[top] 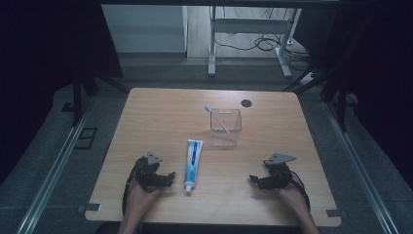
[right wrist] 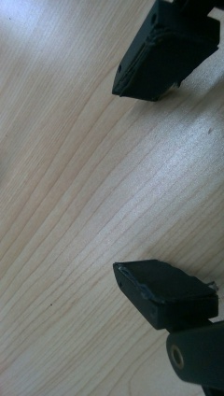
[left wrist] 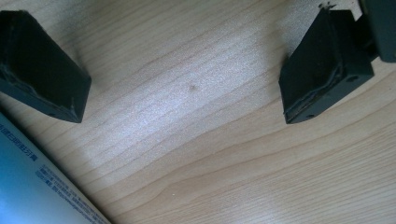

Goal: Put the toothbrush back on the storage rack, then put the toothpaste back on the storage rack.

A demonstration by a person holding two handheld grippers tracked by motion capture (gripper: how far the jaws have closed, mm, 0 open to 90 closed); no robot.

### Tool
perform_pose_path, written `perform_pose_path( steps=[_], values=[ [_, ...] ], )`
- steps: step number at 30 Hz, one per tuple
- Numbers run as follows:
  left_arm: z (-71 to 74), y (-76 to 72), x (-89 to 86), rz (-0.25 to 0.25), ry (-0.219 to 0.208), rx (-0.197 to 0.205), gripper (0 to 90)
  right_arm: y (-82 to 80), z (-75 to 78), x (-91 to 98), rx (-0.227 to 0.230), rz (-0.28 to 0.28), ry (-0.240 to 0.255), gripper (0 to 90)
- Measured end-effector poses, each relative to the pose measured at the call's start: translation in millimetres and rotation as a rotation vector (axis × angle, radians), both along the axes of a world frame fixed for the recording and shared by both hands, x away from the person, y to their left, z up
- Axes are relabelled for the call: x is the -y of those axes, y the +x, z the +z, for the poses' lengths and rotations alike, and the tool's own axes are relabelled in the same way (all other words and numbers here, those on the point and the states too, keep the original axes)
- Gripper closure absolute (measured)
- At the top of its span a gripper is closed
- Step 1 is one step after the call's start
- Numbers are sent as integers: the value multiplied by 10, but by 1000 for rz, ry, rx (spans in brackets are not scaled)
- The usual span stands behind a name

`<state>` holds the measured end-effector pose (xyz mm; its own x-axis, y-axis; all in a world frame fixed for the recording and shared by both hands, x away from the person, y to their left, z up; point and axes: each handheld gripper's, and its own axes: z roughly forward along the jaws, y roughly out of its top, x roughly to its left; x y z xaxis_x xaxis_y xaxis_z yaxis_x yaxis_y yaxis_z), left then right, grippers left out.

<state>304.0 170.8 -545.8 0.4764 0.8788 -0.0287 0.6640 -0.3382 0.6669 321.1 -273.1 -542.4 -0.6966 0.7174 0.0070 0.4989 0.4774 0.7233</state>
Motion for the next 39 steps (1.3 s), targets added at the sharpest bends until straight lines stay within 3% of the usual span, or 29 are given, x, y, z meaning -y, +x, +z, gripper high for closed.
perform_pose_path(
  steps=[11, 18, 26, 33, 37, 39],
  values=[
    [4, 6, -2, -8, 4, -1, 24, -22, 0, 17, 1, -13, 0, 128],
    [66, -6, 47, -2, 11, 1, 77, -28, 0, 21, 3, -17, 0, 132],
    [223, -49, 74, -35, -61, 8, 136, -29, 0, 21, 3, -17, -1, 132],
    [309, -81, 150, -77, -99, 5, 158, -29, -1, 21, 3, -17, 0, 132],
    [342, -107, 221, -108, -105, 7, 211, -29, -1, 20, 3, -18, 0, 132],
    [358, -119, 256, -125, -109, 4, 284, -29, -1, 21, 3, -18, 0, 132]
  ],
)
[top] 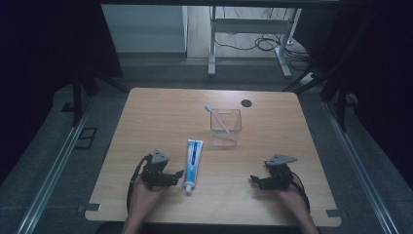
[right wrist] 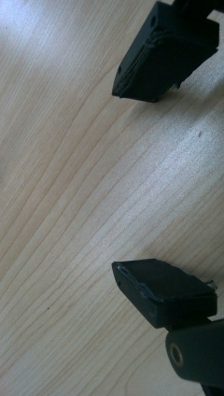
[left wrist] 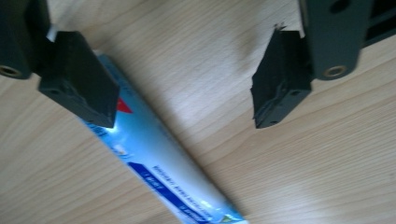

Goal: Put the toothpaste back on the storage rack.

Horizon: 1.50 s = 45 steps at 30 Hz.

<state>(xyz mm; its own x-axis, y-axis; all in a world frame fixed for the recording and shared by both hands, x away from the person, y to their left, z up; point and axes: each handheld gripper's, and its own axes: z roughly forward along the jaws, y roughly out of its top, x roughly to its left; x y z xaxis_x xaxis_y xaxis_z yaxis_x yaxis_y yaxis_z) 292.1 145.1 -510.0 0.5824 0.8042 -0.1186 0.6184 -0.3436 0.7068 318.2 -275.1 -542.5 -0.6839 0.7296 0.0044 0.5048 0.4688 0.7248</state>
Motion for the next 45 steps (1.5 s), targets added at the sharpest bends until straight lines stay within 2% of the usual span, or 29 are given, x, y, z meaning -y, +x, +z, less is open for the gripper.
perform_pose_path(
  steps=[1, 3, 5, 7, 10, 17, 20, 22, 27, 29, 34, 45],
  values=[
    [6, -3, 16, -13, -5, -1, 284, 0, 0, 0, 0, 0, 0, 132],
    [16, -10, 69, -56, -25, -16, 372, 0, 0, 0, 0, 0, 0, 132],
    [13, -9, 90, -72, -27, -24, 398, 0, 0, 0, 0, 0, 0, 132],
    [-2, -7, 140, -93, -26, -37, 465, 0, 0, 0, 0, 0, 0, 132],
    [9, -6, 172, -116, -47, -40, 513, 0, 0, 0, 0, 0, 0, 132],
    [39, -46, 306, -185, -40, -28, 669, 0, 0, 0, 0, -1, 0, 134],
    [61, -64, 375, -208, -15, -14, 725, 0, 0, 0, 0, -1, 0, 134],
    [73, -63, 405, -222, -23, -25, 759, 0, 0, 0, 0, -1, 0, 134],
    [42, -66, 497, -263, -36, -52, 795, 0, 0, 0, 1, -1, 0, 134],
    [14, -67, 566, -285, -22, -69, 801, 0, 0, 0, 1, -1, 0, 135],
    [-17, -60, 612, -296, -4, -85, 805, 0, 0, 0, 1, -2, 0, 135],
    [-54, -17, 510, -268, 35, -118, 793, 0, 0, 1, 0, -1, 1, 135]
  ],
)
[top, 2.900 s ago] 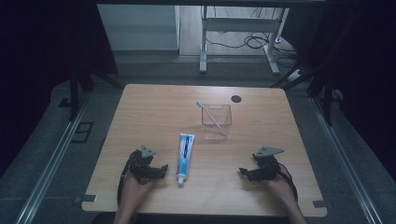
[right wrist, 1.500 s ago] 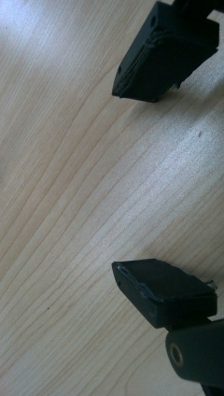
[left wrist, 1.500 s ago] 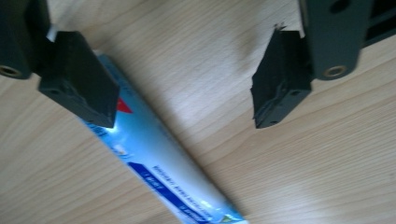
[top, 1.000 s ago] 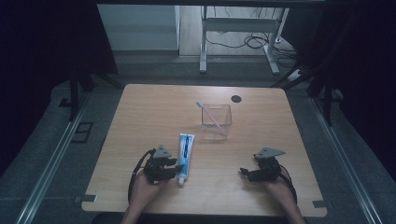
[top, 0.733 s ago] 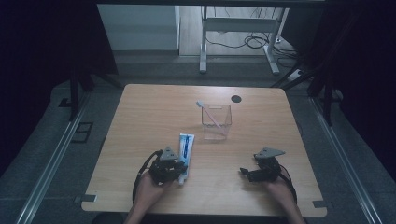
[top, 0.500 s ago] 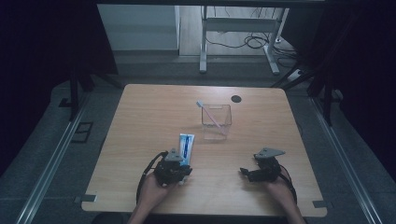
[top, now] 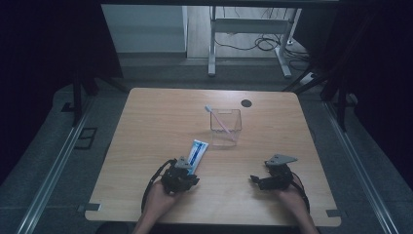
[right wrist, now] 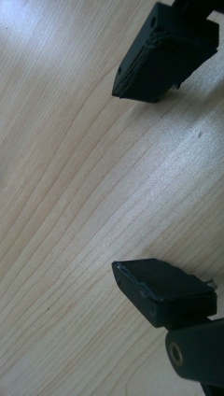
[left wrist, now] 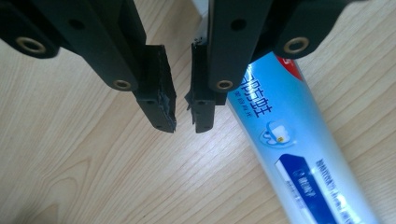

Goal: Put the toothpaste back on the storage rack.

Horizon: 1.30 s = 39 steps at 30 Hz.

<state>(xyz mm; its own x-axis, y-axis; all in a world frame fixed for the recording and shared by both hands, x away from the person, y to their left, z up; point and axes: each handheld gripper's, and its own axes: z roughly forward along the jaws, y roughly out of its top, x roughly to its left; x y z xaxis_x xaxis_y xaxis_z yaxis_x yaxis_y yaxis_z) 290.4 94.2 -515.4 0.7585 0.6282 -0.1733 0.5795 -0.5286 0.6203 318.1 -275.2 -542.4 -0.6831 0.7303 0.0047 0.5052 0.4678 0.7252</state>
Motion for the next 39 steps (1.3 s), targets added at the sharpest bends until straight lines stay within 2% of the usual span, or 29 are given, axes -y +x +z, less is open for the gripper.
perform_pose_path(
  steps=[2, 13, 22, 24, 27, 32, 37, 39],
  values=[
    [-4, 9, -26, -2, 14, 0, 791, 0, 0, 0, 0, 0, 0, 135],
    [-3, 31, -135, 6, 12, -4, 786, 0, 0, 0, 0, 0, 0, 136],
    [103, 62, -101, -16, 31, 16, 657, 0, 0, 0, -1, 0, 0, 136],
    [145, 78, -94, -7, 30, 26, 617, 0, 0, 0, 0, -1, 0, 136],
    [202, 119, -85, 3, 46, 29, 557, 0, 0, 0, 0, 0, 0, 136],
    [249, 196, -76, 31, 105, 43, 488, 0, 0, 1, 0, 0, 0, 136],
    [231, 270, -108, 66, 126, 31, 436, 0, 0, 0, 0, -1, 0, 136],
    [222, 301, -113, 65, 143, 23, 425, 0, 0, 0, 0, -1, 0, 136]
  ],
)
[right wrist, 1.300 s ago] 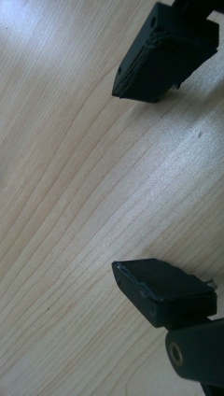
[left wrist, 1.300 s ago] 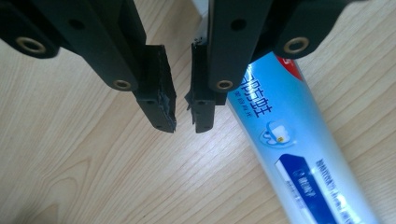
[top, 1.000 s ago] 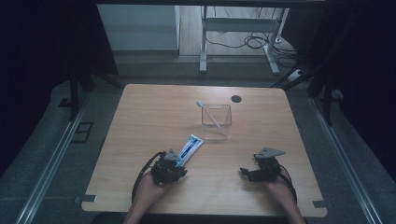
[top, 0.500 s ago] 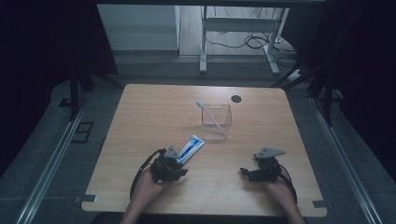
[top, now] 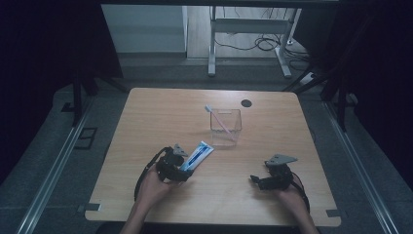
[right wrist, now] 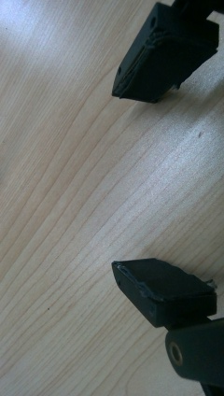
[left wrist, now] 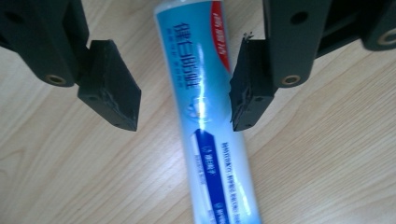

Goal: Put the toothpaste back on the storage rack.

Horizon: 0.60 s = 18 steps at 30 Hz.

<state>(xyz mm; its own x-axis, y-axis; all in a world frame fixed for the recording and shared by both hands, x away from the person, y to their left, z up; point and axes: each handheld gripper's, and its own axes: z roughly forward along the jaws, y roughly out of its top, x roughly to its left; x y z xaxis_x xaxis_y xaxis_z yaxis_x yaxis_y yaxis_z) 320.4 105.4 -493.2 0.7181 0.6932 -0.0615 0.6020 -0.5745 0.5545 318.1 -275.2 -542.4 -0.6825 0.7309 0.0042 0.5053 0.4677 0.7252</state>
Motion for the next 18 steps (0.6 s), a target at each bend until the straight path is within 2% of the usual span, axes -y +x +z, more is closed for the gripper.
perform_pose_path(
  steps=[4, 18],
  values=[
    [-26, 59, 22, 5, 26, -27, 417, 0, 0, 0, 0, 0, 0, 136],
    [-51, 275, 140, 0, 74, -120, 463, 0, 1, 0, -1, 0, 0, 136]
  ],
)
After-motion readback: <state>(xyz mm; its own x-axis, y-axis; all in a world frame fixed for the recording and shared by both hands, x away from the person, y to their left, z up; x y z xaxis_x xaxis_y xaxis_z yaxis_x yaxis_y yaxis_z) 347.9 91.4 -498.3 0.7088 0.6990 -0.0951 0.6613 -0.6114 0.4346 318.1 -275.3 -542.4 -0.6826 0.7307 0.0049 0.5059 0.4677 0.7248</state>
